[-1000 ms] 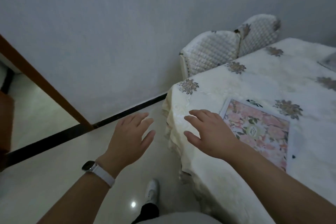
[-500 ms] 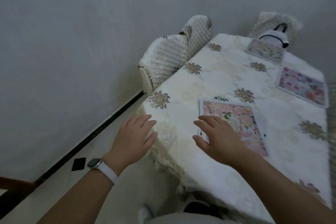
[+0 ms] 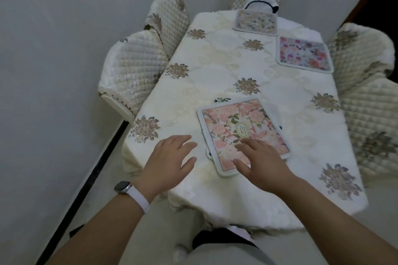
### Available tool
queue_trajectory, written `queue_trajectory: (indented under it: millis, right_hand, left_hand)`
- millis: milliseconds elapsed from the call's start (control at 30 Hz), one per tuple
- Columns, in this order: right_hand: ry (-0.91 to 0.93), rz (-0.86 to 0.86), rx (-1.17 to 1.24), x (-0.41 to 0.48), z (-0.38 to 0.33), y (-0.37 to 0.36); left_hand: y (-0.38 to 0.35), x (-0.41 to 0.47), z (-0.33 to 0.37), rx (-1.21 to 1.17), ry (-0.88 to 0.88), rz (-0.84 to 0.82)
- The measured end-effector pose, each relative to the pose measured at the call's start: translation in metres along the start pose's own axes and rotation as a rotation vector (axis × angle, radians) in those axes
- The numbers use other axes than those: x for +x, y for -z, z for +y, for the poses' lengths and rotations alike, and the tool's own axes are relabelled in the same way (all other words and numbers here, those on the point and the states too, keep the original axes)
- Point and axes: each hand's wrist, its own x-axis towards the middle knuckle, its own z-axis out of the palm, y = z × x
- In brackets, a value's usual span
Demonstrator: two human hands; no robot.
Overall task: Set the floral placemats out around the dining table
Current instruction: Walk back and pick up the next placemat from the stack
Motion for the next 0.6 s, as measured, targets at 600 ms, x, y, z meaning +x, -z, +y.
queue_trajectory:
  millis: [600]
  right_hand:
    - [-0.289,-0.062,0.204,0.020,0.075,-0.054]
  left_hand:
    - [-0.087,0.153,0.021,0.016,-0.380,-0.413]
